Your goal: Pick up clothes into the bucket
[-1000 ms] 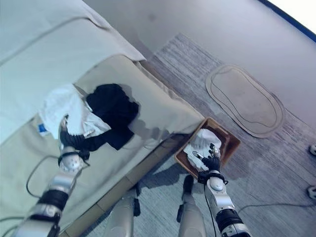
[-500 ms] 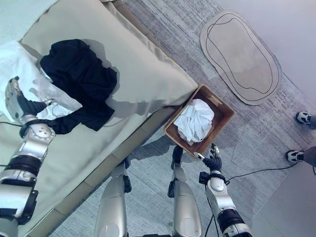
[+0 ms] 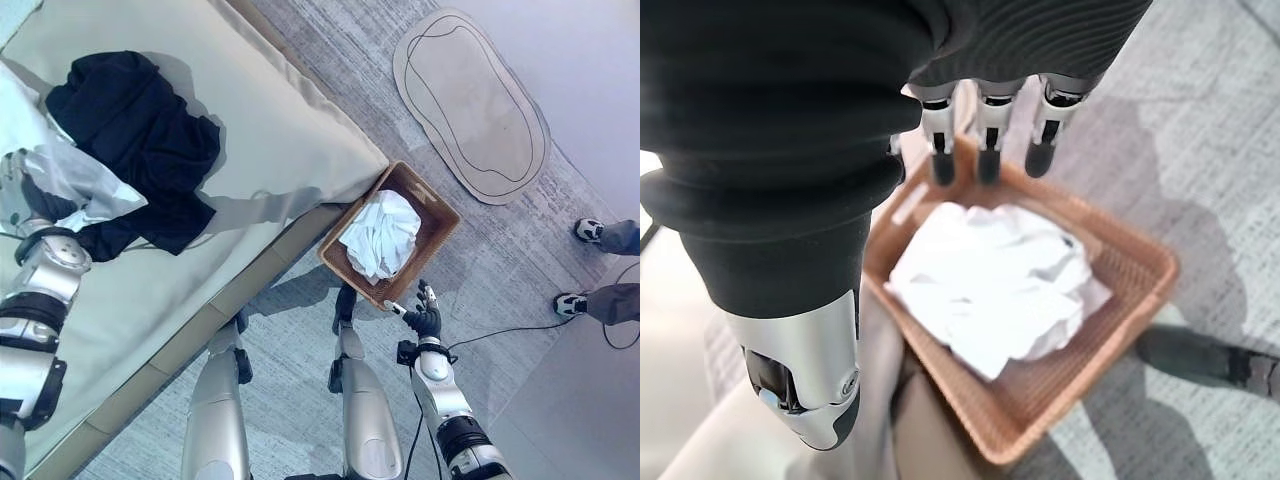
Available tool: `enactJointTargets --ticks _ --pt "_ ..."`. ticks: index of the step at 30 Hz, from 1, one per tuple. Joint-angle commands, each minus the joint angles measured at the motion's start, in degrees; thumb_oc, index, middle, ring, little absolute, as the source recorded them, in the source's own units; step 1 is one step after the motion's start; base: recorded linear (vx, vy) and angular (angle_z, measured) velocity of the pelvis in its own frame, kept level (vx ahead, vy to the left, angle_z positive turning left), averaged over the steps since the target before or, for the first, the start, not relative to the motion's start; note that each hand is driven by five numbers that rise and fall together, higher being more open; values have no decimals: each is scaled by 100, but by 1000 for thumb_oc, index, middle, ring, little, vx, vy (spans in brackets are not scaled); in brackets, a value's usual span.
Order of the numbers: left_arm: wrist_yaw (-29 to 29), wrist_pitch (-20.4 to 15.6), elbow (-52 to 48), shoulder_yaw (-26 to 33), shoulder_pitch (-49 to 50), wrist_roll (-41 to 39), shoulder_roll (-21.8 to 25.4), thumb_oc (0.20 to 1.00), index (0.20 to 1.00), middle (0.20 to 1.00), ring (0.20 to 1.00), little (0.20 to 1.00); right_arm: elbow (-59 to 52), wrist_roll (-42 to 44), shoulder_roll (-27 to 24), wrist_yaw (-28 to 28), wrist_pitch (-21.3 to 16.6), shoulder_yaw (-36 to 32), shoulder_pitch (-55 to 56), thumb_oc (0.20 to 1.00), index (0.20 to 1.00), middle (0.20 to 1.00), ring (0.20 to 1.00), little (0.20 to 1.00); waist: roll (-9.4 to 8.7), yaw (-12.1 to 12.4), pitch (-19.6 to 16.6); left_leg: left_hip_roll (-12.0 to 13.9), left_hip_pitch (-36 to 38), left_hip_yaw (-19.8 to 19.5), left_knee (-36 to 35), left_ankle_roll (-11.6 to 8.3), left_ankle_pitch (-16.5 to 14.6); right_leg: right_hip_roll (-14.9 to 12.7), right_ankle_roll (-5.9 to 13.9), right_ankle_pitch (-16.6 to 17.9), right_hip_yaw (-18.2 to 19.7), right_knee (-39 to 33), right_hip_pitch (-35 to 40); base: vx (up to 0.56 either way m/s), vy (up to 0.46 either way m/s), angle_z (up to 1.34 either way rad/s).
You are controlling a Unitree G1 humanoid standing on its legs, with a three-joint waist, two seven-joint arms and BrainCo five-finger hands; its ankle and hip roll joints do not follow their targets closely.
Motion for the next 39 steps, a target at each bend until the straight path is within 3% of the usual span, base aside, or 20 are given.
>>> enactJointTargets --ticks 1,14,15,16,18,27,31,36,39 --pt "-160 -239 -83 -148 59 295 367 200 200 200 200 200 -180 84 -291 56 -257 -334 186 1000 1000 1000 1000 1000 -62 -12 -326 -112 -725 -203 1420 7 -712 -898 855 -226 -244 397 843 1 38 1" --pt "-339 -283 -445 264 838 434 207 200 200 200 200 200 -191 -79 -272 205 -148 -488 413 1000 1000 1000 1000 1000 95 68 -456 -90 -142 -120 1206 -39 -664 -925 834 -341 -232 479 1117 -4 6 -3" --pt "-335 -281 -635 344 979 449 200 200 200 200 200 200 -177 -97 -276 212 -123 -525 438 1000 1000 1000 1000 1000 105 80 -456 -105 -116 -74 1140 31 -503 -961 799 -267 -251 496 1091 19 -34 -8" --pt "-356 -299 -704 394 1088 451 158 200 200 200 200 200 -144 -113 -273 220 -98 -535 451 1000 1000 1000 1000 1000 125 107 -481 -84 11 -115 1146 -41 -645 -938 819 -362 -228 492 1201 -43 -5 -11" --pt "-359 -335 -816 456 1210 469 118 200 200 200 200 200 -146 -140 -276 223 -84 -562 448 1000 1000 1000 1000 1000 136 115 -479 -101 73 -62 1075 21 -486 -971 775 -305 -246 515 1194 -15 -10 -10" --pt "-485 -603 -2594 1280 2642 427 -329 200 200 200 200 200 106 -307 -243 266 91 -872 529 1000 1000 1000 1000 1000 346 415 -754 -108 1043 -53 641 -58 -406 -920 661 -555 -324 468 1906 53 -60 2" --pt "-741 -838 -4211 1879 3510 424 -579 200 200 200 200 200 118 -433 -273 377 161 -1063 606 1000 1000 1000 1000 1000 473 589 -946 -90 1521 -100 360 -115 -309 -872 600 -723 -406 448 2303 54 -95 2" --pt "-1074 -1117 -5238 2064 3883 373 -746 200 200 200 200 200 -141 -704 -401 501 188 -996 590 1000 1000 1000 1000 1000 548 643 -1070 -48 1812 -121 176 -142 -216 -799 548 -807 -434 424 2540 9 -75 10" --pt "-1494 -1432 -6054 1936 4091 -38 -1007 200 200 200 200 200 -922 -1364 -697 653 162 -752 622 1000 1000 1000 1000 1000 611 618 -1170 18 2087 -102 60 -190 -176 -702 499 -912 -439 423 2740 -2 -84 6"
